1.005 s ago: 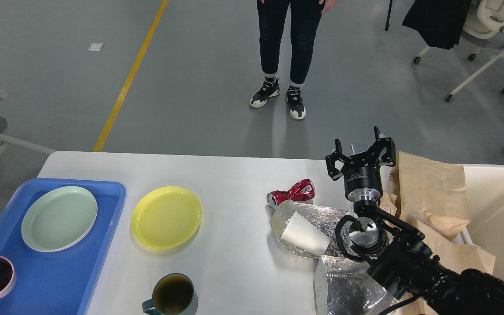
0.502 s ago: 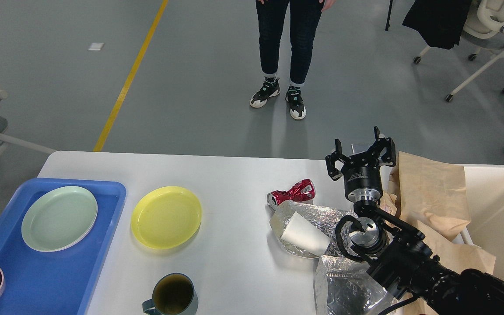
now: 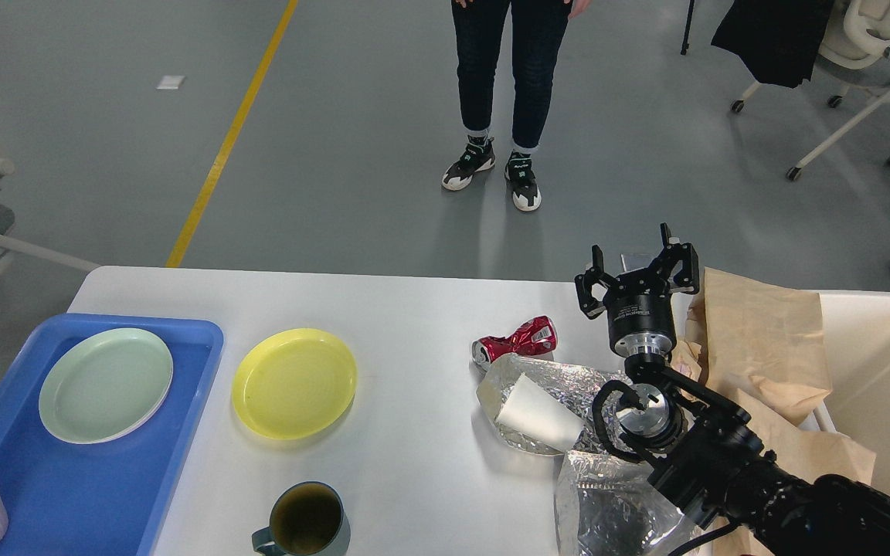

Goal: Tidy desktop

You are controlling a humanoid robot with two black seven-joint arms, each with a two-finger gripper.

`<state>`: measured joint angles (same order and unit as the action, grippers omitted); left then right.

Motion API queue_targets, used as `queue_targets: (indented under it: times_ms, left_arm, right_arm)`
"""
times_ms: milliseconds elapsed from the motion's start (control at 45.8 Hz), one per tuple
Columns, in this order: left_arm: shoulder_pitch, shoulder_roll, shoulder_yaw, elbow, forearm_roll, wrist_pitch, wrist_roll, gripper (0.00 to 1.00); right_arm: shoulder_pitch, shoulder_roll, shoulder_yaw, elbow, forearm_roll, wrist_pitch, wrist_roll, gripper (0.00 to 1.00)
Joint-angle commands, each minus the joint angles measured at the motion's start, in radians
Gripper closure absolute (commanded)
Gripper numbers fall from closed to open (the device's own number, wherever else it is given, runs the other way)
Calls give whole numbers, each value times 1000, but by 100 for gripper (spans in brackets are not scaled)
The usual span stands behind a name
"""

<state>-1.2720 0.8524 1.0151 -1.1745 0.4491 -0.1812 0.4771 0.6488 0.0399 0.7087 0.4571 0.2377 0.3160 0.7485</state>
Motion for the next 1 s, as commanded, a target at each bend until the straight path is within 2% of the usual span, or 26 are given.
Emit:
queue_targets:
  times_ms: [0, 197, 459, 568, 699, 896, 983]
  left_arm:
    - [-6, 2, -1, 0, -3, -3, 0, 22]
    - [-39, 23, -1, -2, -4, -27, 1, 3]
    - [-150, 91, 0, 3, -10, -208, 3, 2]
    - [-234, 99, -21, 13, -13, -328, 3, 2]
    - [-294, 100, -108, 13, -33, -481, 3, 2]
    - [-382, 73, -231, 10, -119, -618, 8, 2]
    - [-447, 7, -244, 7, -188, -662, 8, 2]
  right_arm:
    - [0, 0, 0, 2, 0, 0, 0, 0]
    - [0, 0, 0, 2, 0, 0, 0, 0]
    - [0, 0, 0, 0, 0, 0, 0, 0]
    - [0, 0, 0, 0, 0, 0, 0, 0]
    - [0, 0, 0, -1, 0, 0, 0, 0]
    - [0, 0, 0, -1, 0, 0, 0, 0]
    - [0, 0, 0, -1, 2, 0, 0, 0]
